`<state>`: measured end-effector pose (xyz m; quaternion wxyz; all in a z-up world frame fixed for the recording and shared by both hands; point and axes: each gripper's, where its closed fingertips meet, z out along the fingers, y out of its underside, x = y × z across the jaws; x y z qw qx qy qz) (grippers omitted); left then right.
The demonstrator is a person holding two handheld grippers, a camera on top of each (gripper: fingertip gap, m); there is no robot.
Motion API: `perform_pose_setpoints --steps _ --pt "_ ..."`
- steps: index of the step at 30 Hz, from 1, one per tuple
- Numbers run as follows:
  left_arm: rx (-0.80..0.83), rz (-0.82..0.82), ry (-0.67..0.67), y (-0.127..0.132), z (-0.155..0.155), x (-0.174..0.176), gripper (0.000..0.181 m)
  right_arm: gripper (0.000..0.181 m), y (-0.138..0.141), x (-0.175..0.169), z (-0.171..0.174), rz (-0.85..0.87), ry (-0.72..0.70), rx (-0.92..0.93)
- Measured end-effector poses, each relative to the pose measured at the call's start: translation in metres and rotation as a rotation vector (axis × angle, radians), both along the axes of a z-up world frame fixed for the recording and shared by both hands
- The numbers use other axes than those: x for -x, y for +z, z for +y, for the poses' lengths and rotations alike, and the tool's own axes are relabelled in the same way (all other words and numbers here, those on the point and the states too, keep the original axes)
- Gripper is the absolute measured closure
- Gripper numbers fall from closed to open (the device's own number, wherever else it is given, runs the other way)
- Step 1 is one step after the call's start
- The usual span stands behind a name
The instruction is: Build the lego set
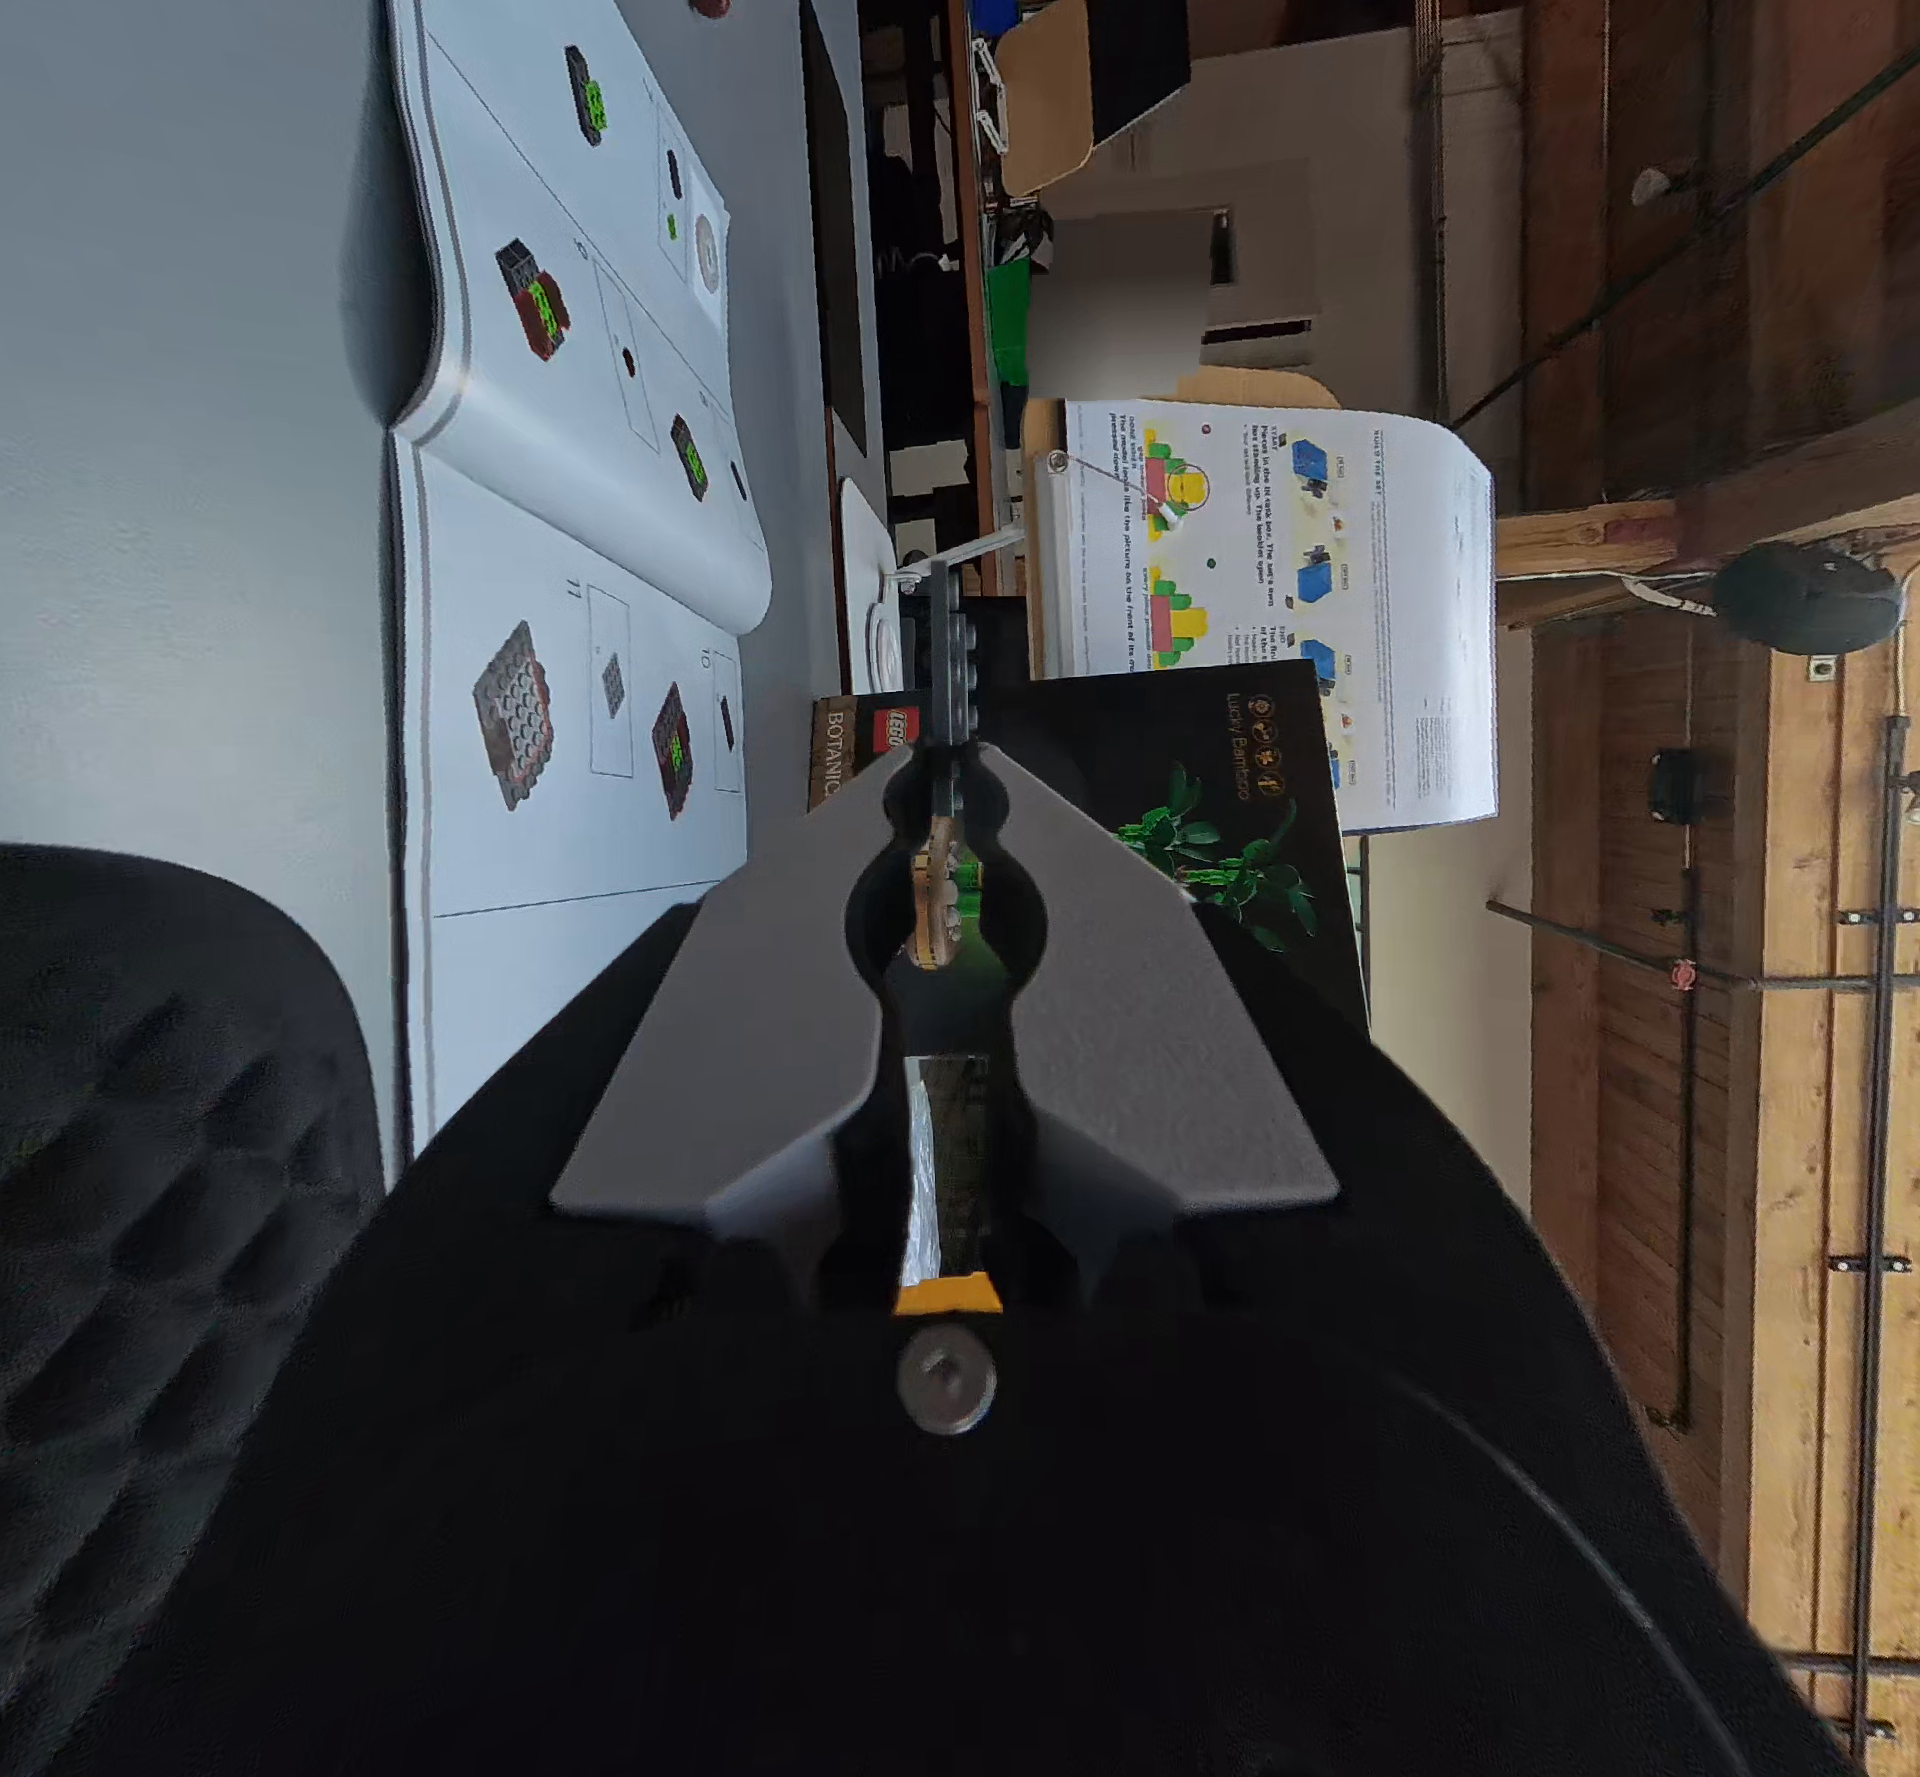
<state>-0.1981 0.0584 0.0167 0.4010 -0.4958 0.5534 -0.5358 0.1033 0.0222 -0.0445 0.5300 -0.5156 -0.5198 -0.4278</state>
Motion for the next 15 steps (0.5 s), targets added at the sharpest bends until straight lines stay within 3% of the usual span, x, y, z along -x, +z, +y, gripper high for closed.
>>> perform_pose_setpoints --steps 3,8,10,13,15 --pt "-0.027 0.021 0.020 0.009 -0.002 -0.016 0.160 0.177 0.003 -0.025 0.007 -0.012 0.043 -0.045" --pt "-0.026 0.063 0.034 0.017 -0.011 -0.043 0.160 0.177 -0.019 -0.046 0.009 -0.072 0.093 -0.131" --pt "-0.029 0.086 0.037 0.019 -0.014 -0.052 0.159 0.177 -0.029 -0.045 0.007 -0.152 0.104 -0.128" --pt "-0.052 0.088 0.039 0.026 -0.019 -0.064 0.159 0.177 -0.026 -0.027 -0.005 -0.069 0.177 -0.145" --pt "-0.054 0.057 0.043 0.032 -0.020 -0.072 0.160 0.177 -0.023 -0.021 -0.007 -0.111 0.184 -0.187"
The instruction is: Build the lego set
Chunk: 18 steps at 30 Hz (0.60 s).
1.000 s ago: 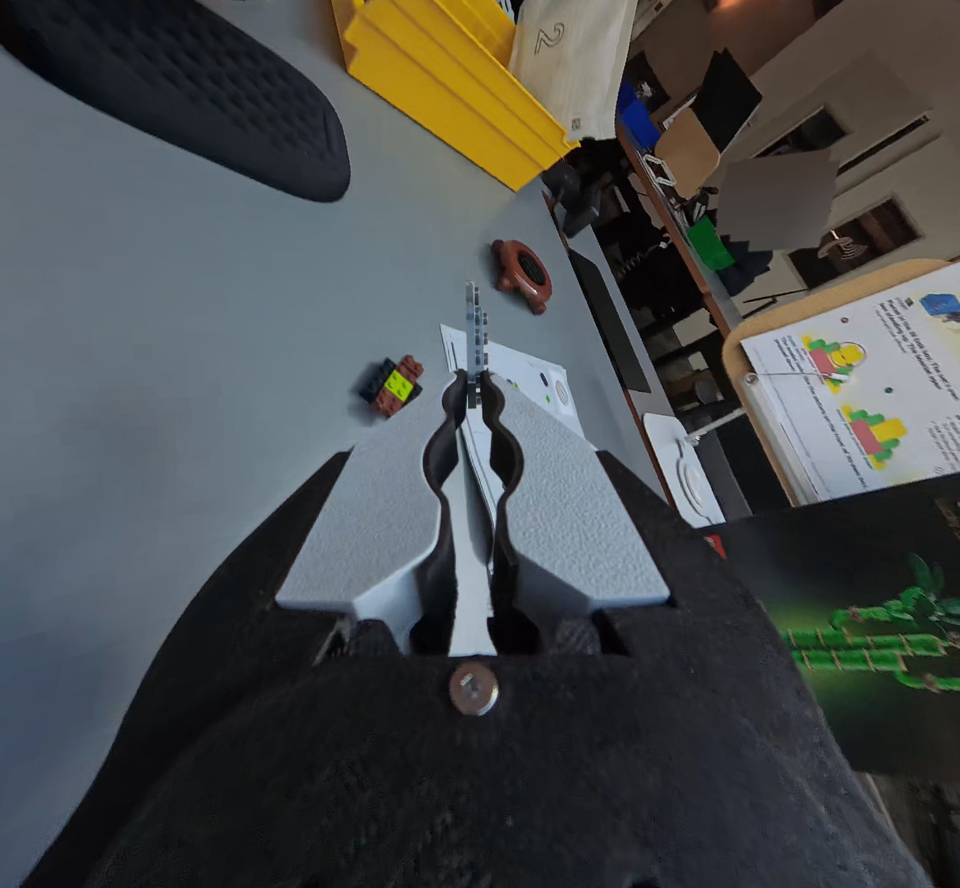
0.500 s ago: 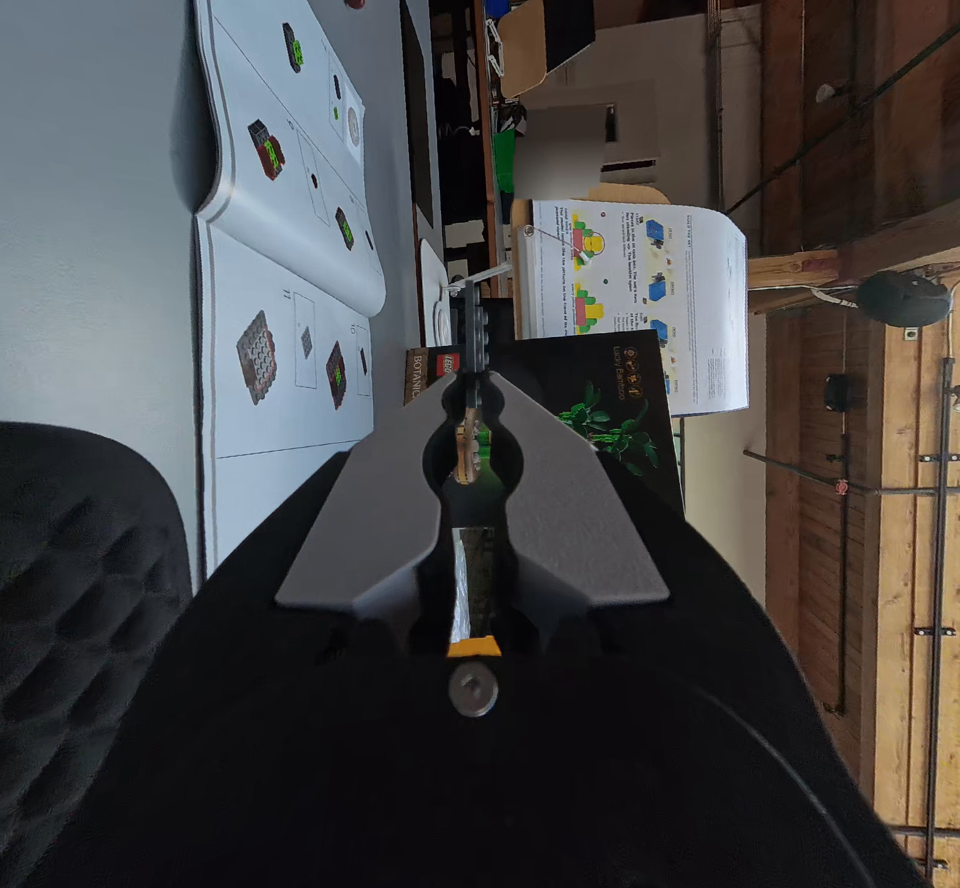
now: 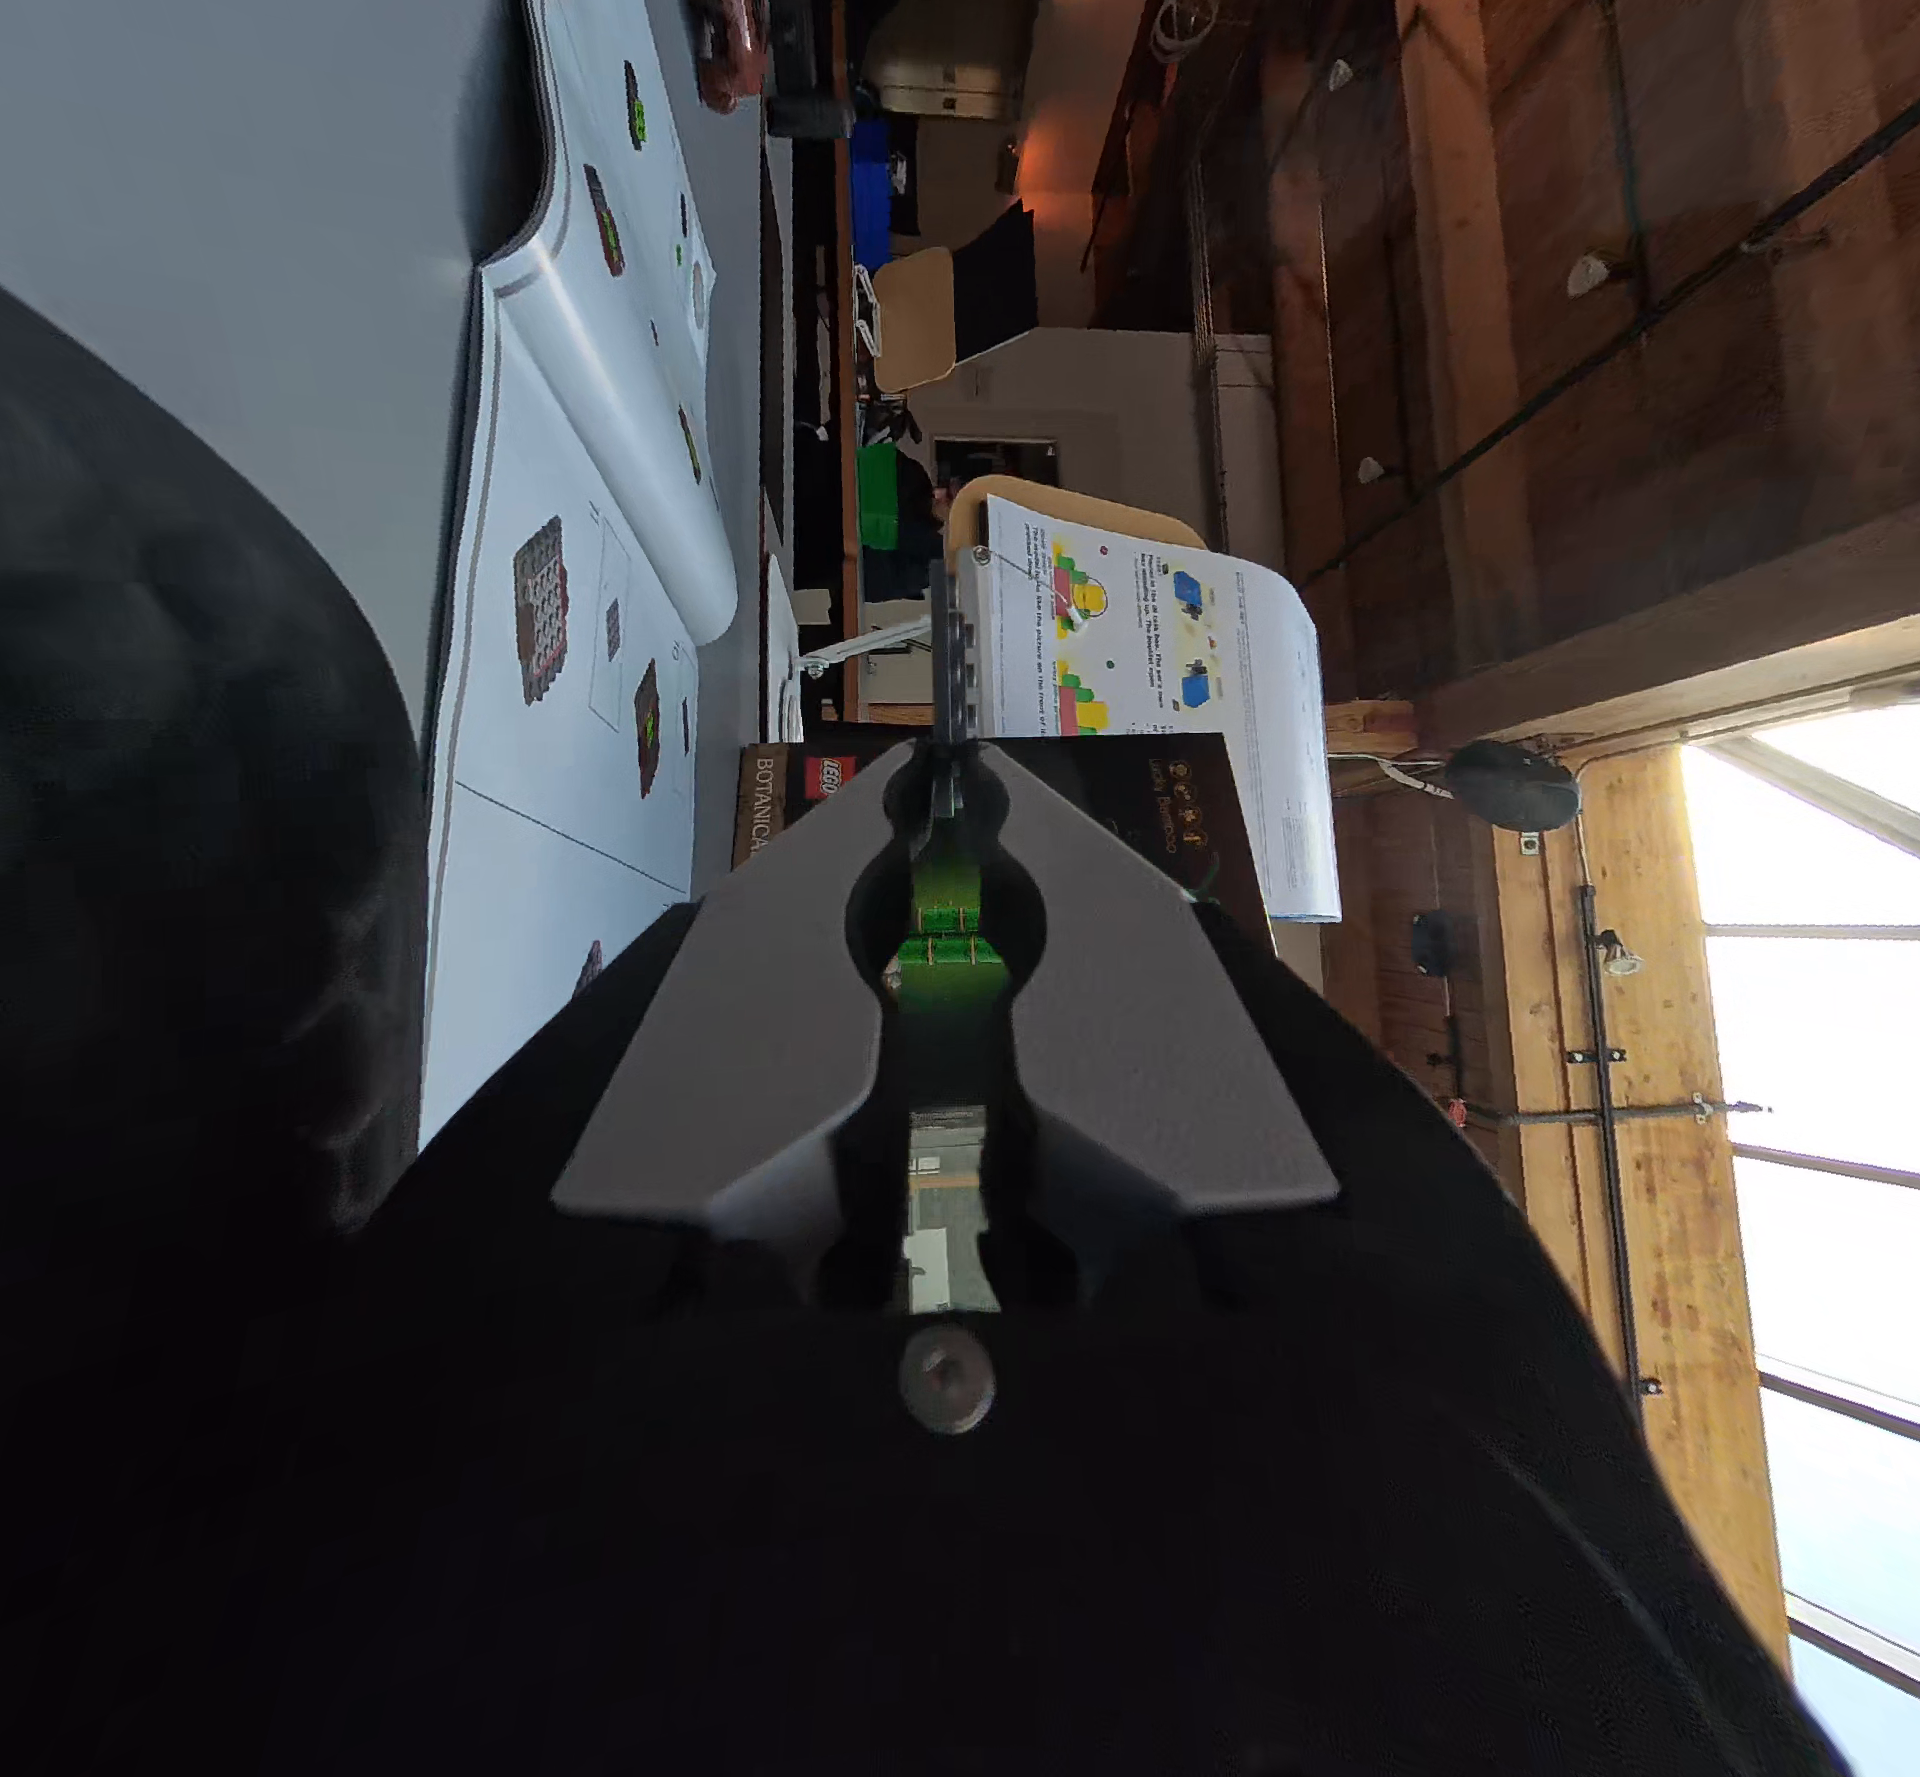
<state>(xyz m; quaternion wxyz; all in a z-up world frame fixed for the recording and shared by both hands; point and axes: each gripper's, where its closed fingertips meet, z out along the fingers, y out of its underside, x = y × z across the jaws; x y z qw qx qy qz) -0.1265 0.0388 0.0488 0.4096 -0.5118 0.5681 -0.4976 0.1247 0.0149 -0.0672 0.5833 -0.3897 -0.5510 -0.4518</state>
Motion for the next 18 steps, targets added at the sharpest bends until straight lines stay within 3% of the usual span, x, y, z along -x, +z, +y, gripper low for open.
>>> perform_pose_setpoints --steps 11,18 --pt "0.043 -0.046 0.008 0.012 -0.003 -0.007 0.161 0.177 0.021 0.008 -0.010 0.050 0.042 -0.090" --pt "0.049 -0.051 0.021 0.007 -0.003 -0.003 0.161 0.177 0.019 0.010 -0.010 0.055 0.052 -0.081"
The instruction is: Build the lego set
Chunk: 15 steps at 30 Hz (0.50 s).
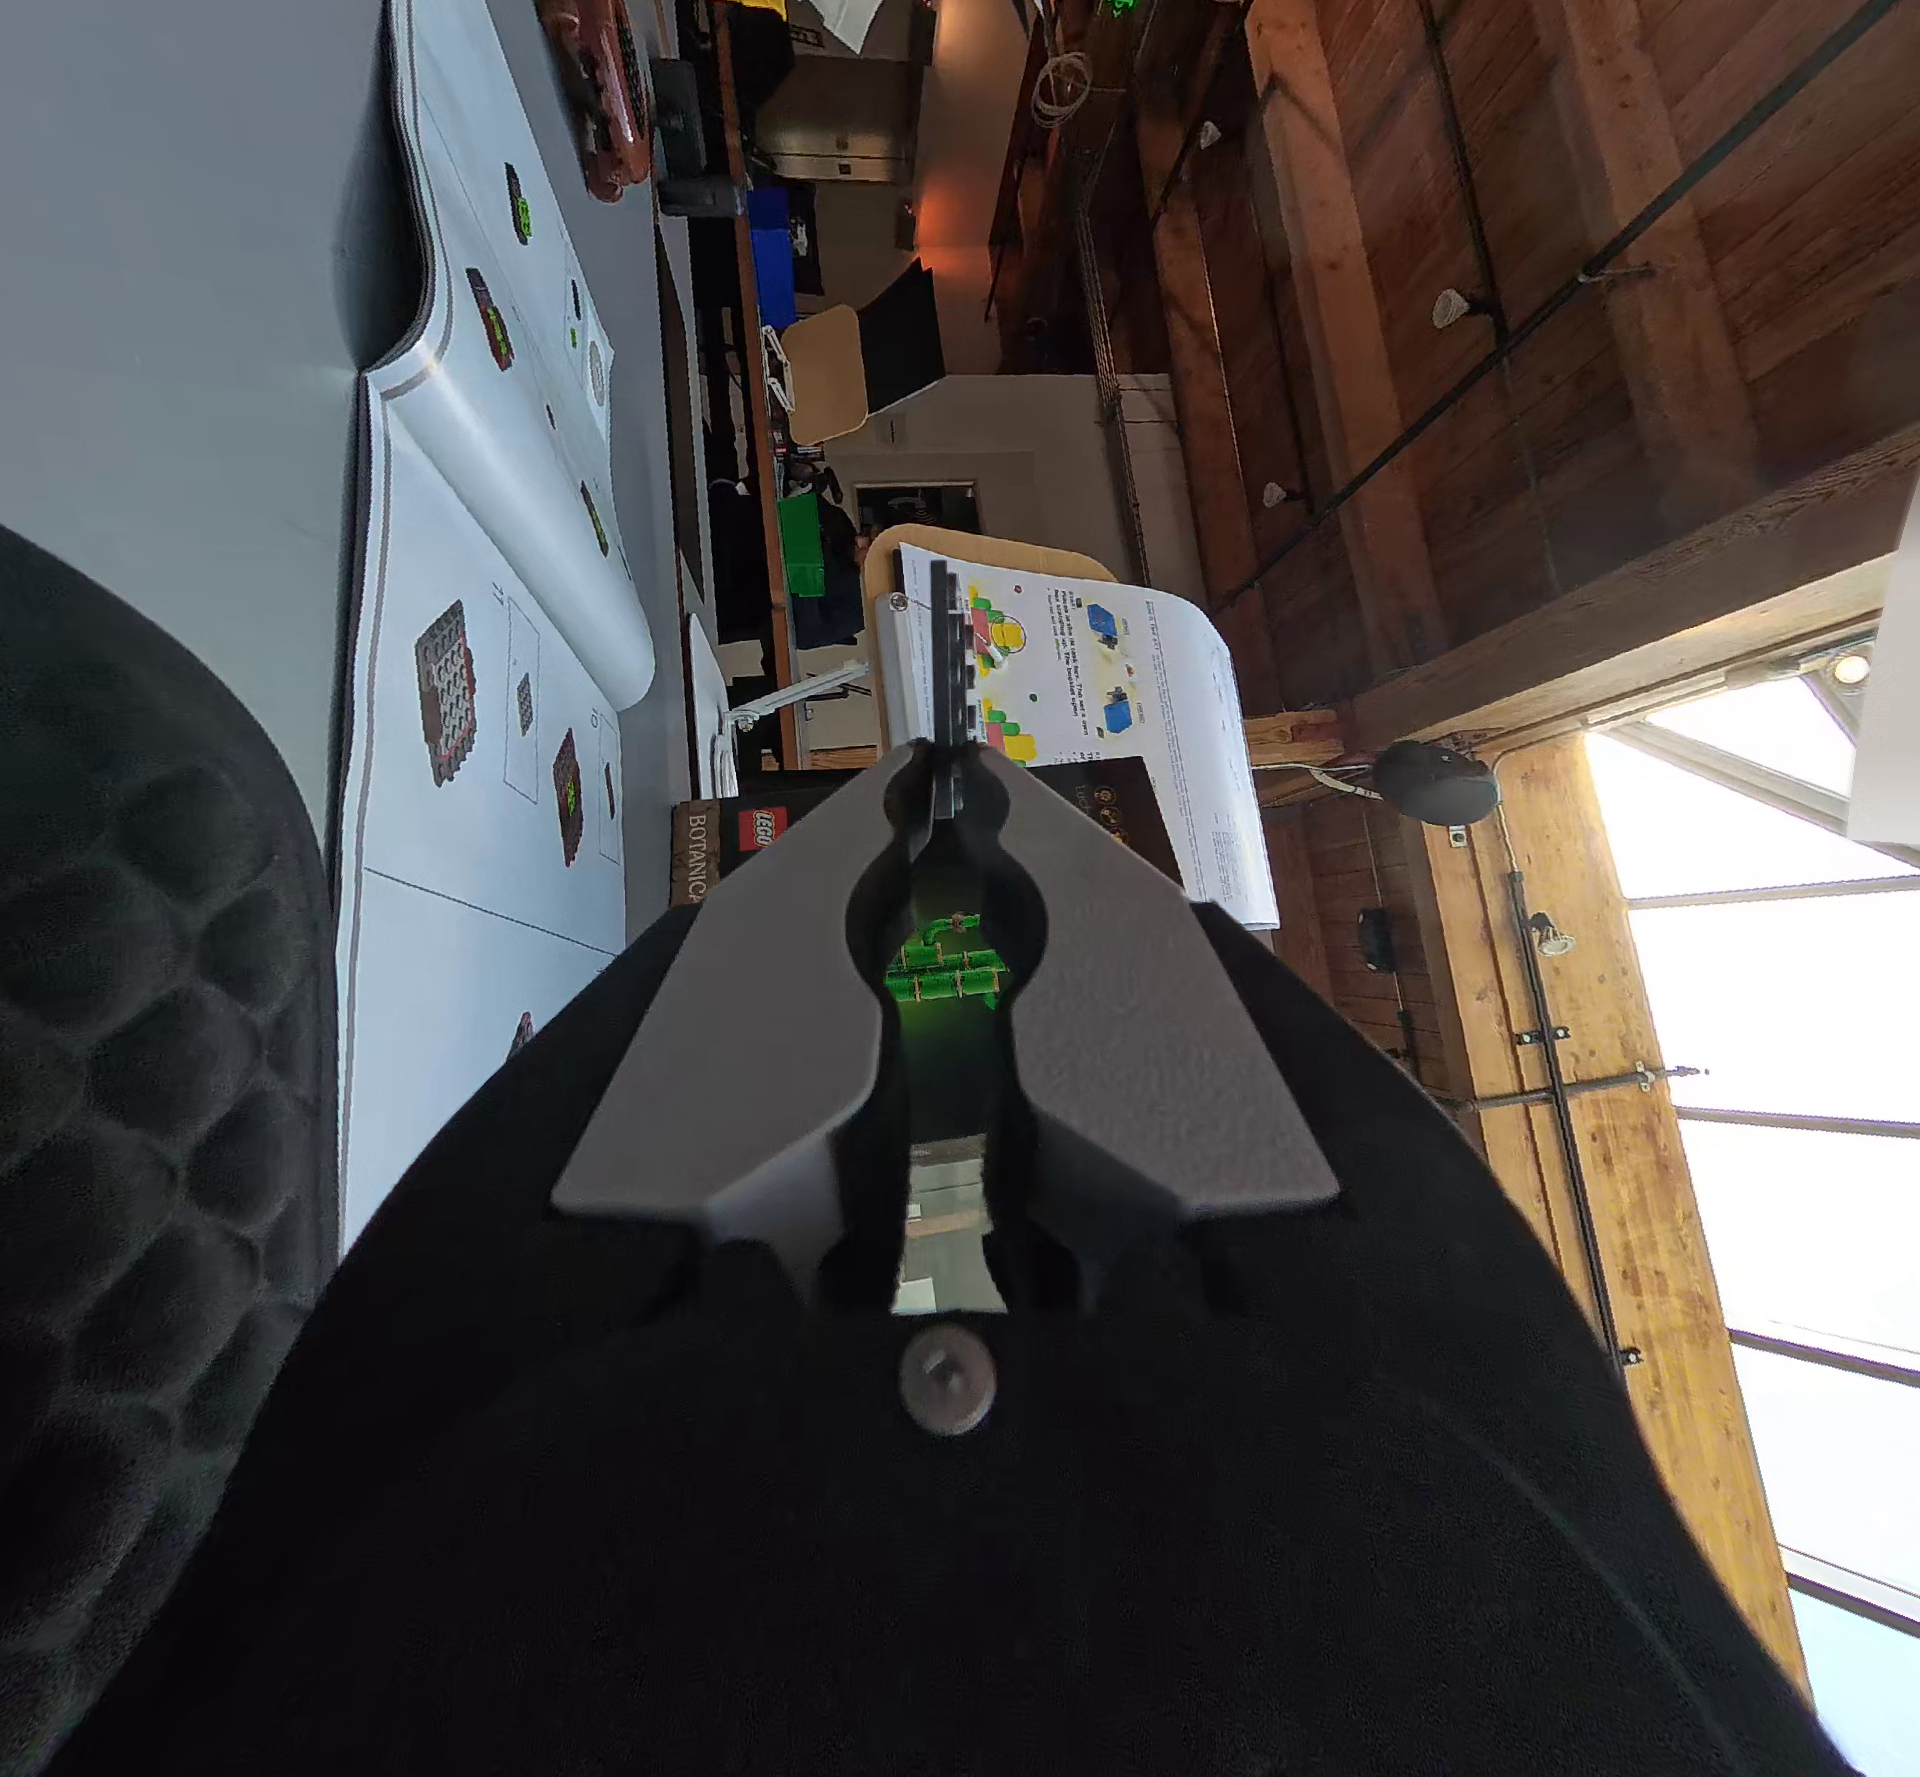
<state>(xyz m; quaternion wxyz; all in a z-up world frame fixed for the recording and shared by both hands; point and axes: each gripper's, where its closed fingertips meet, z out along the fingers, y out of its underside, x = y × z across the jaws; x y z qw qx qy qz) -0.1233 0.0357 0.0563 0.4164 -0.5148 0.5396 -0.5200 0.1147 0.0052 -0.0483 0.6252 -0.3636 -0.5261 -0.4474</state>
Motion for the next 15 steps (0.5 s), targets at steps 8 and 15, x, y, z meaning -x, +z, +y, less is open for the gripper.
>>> perform_pose_setpoints --steps 8,15 --pt "0.006 -0.003 0.012 -0.002 0.006 0.004 0.161 0.177 -0.009 -0.001 0.004 0.004 -0.002 0.042" --pt "0.034 0.001 0.018 -0.011 0.012 0.004 0.161 0.177 -0.015 -0.001 0.007 0.016 0.002 0.082"
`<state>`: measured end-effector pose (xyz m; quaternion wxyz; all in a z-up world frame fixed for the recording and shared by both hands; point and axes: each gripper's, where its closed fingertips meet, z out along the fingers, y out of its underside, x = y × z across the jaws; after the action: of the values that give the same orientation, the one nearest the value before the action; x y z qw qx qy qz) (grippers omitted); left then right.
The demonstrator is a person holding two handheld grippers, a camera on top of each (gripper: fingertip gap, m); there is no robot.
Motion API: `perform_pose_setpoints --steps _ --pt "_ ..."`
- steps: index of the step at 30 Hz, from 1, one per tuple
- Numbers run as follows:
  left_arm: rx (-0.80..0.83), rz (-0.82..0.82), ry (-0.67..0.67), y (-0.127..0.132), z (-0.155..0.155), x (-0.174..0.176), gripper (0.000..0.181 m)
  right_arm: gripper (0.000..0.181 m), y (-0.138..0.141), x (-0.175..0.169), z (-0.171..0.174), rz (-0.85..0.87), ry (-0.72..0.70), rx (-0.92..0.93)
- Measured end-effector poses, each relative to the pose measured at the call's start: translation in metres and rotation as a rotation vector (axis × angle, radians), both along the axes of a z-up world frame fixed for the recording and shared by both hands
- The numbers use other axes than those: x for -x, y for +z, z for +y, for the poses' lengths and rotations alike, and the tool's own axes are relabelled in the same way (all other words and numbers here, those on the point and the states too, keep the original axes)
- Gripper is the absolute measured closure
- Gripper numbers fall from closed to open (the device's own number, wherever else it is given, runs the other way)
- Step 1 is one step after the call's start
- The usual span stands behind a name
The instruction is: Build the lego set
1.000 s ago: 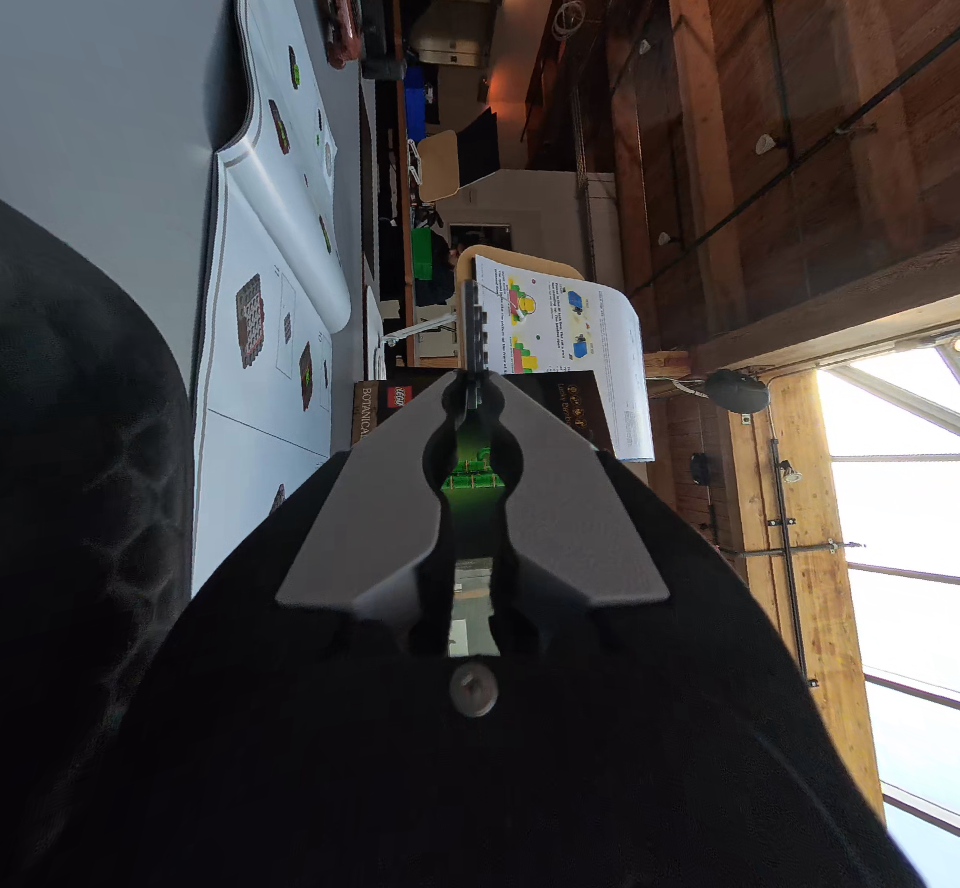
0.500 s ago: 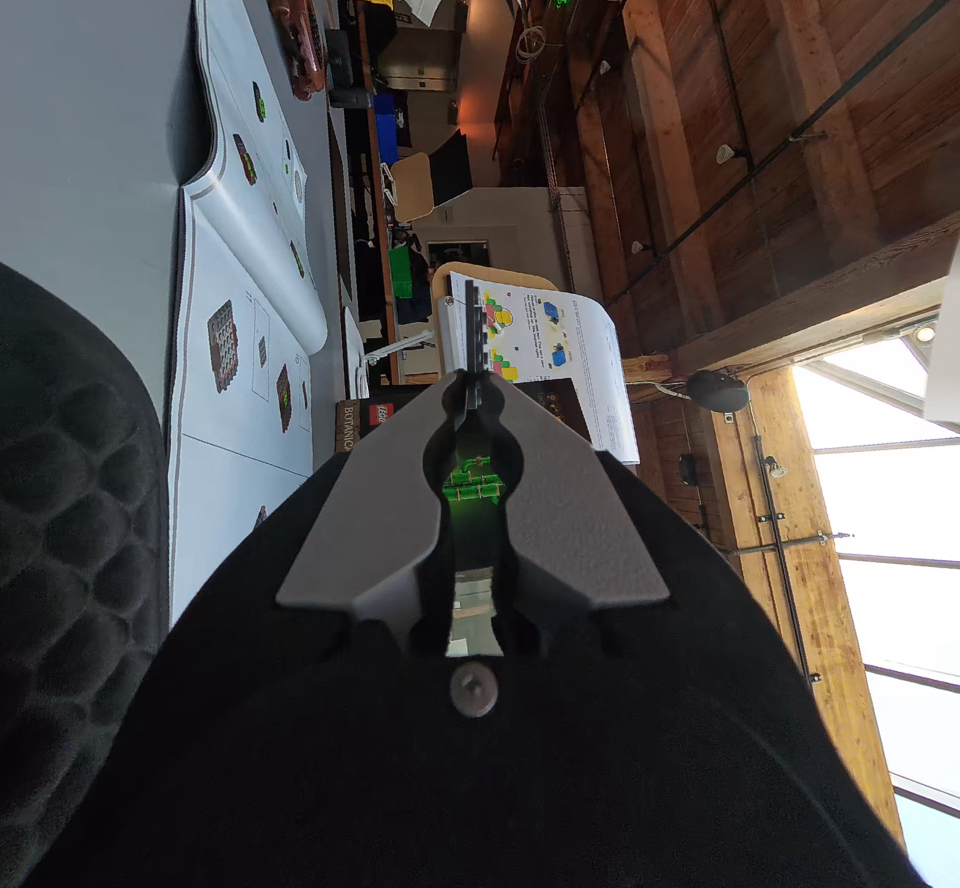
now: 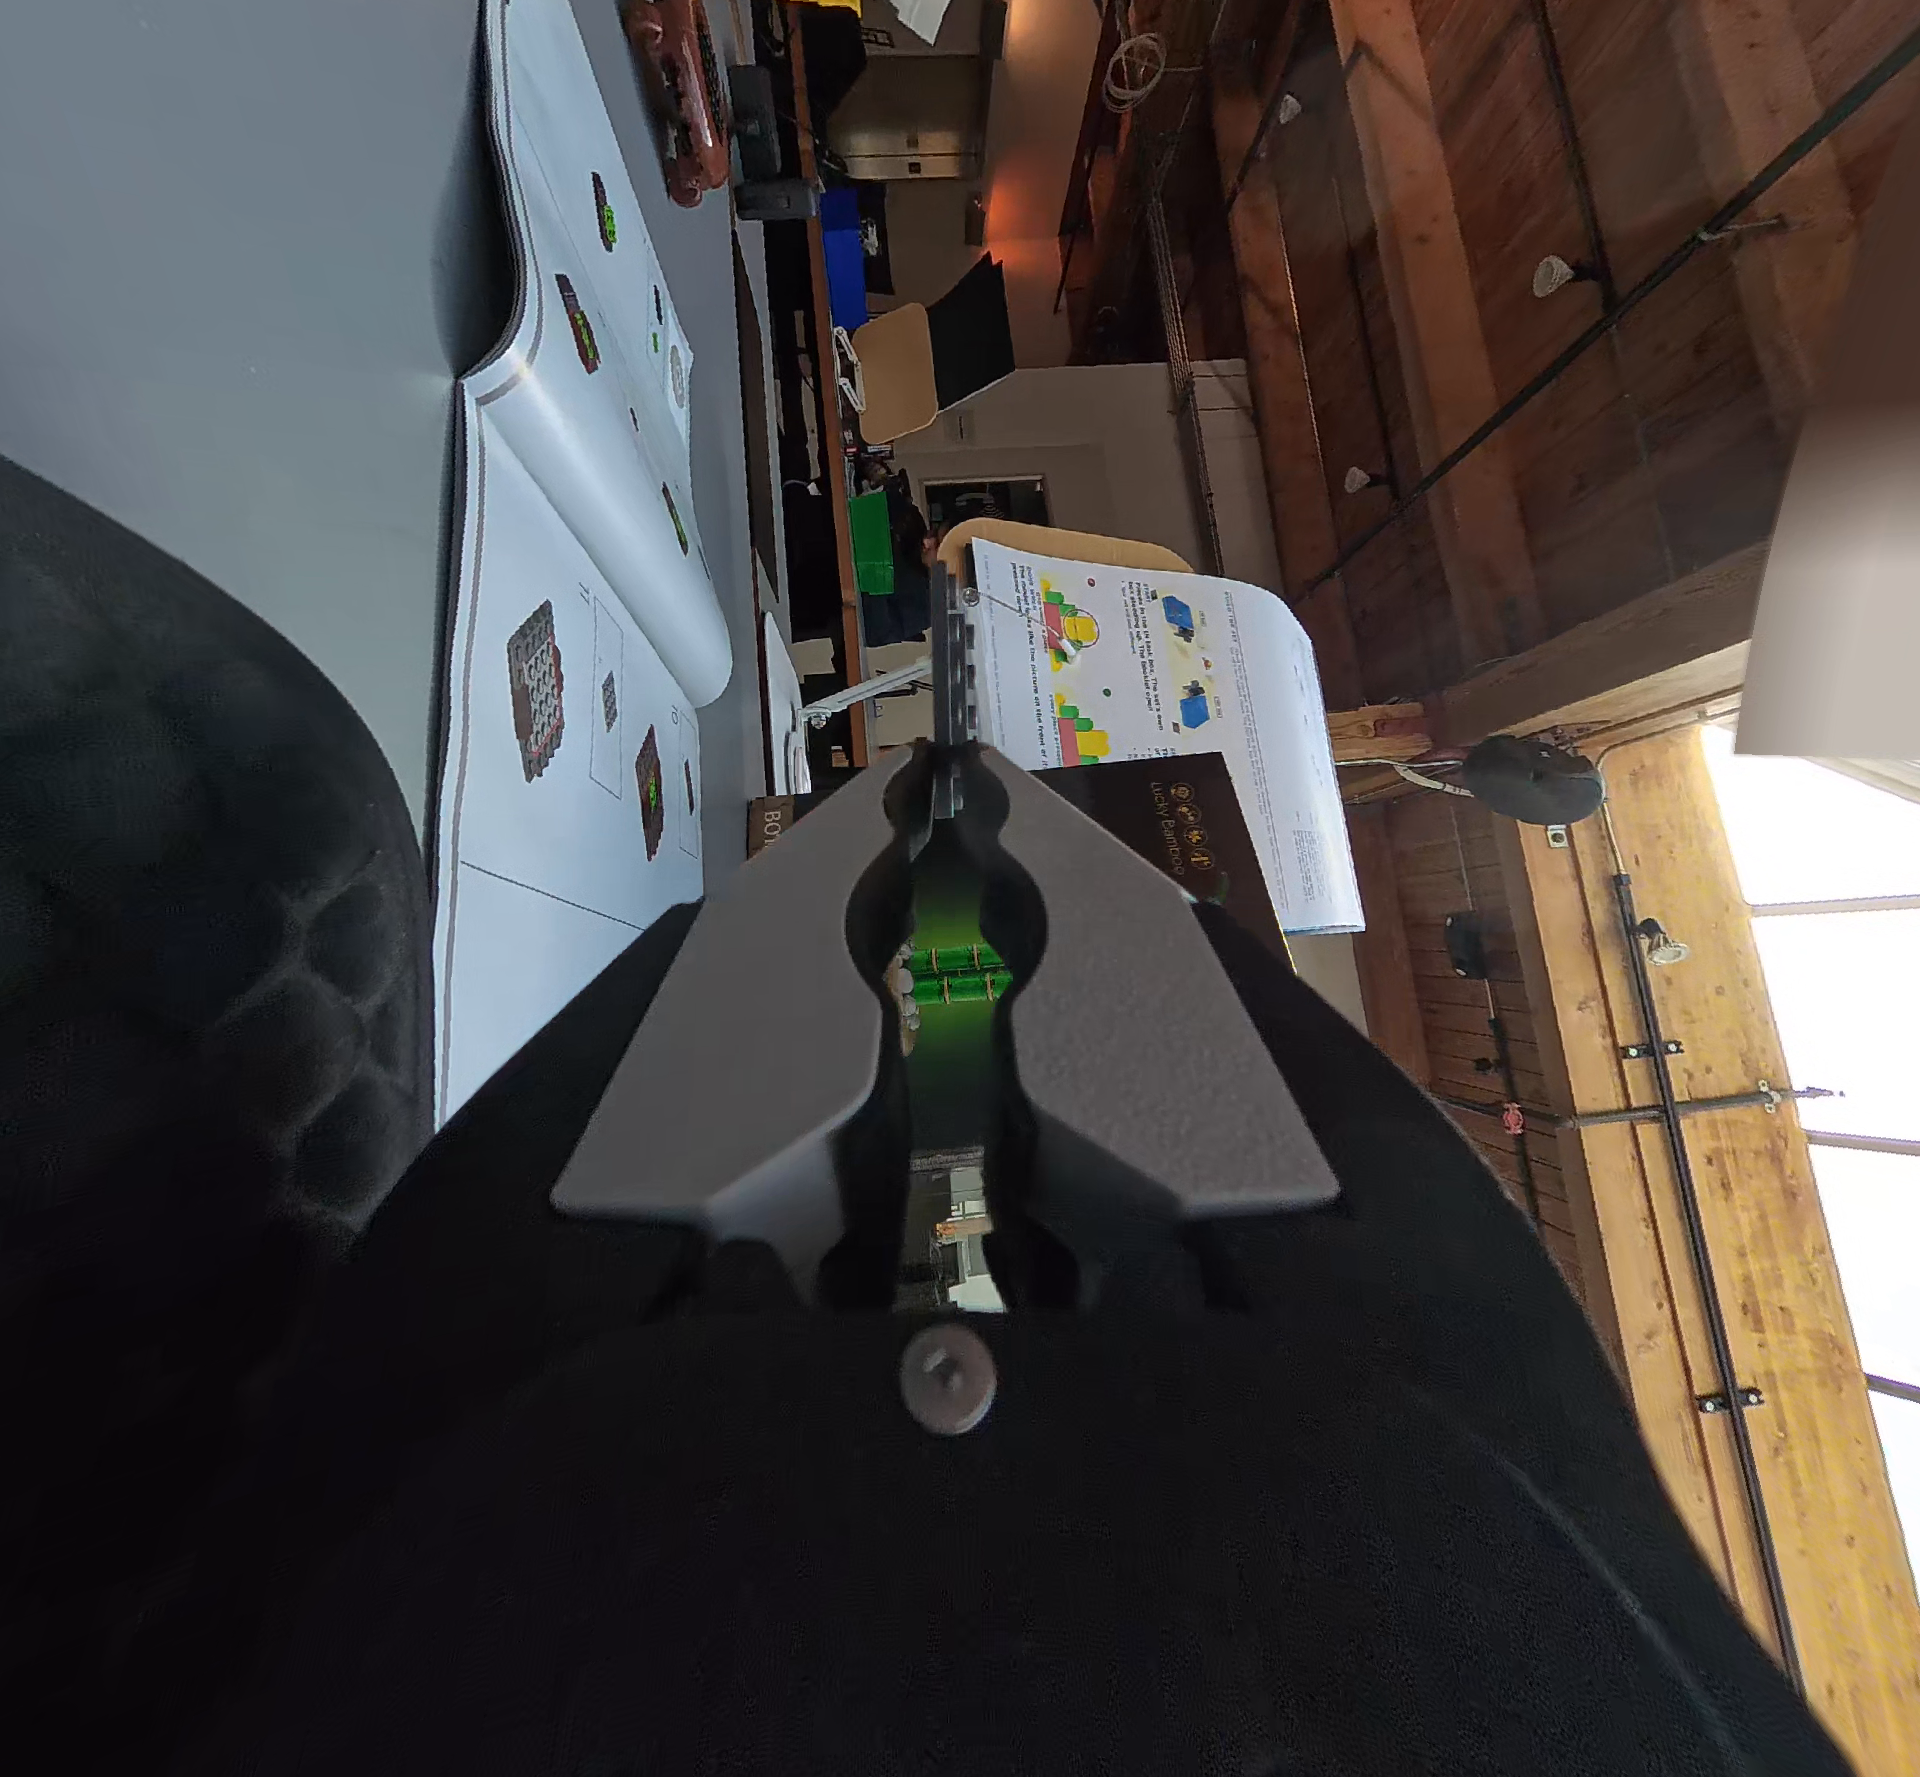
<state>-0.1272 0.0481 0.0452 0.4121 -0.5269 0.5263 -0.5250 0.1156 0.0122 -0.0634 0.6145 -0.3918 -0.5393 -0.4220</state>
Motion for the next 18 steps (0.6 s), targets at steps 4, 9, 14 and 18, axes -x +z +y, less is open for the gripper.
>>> perform_pose_setpoints --steps 4,9,14,18 --pt "0.017 0.003 0.001 -0.005 0.003 -0.001 0.161 0.177 -0.004 -0.003 0.002 0.017 -0.004 0.029" --pt "0.031 0.005 0.002 -0.010 0.008 0.000 0.161 0.177 -0.005 -0.007 0.005 0.038 -0.015 0.050" --pt "0.050 0.007 -0.005 -0.014 0.013 -0.001 0.162 0.177 -0.009 -0.008 0.007 0.046 -0.020 0.067" --pt "0.061 0.006 -0.016 -0.018 0.015 -0.002 0.161 0.177 -0.012 -0.008 0.008 0.062 -0.016 0.089"
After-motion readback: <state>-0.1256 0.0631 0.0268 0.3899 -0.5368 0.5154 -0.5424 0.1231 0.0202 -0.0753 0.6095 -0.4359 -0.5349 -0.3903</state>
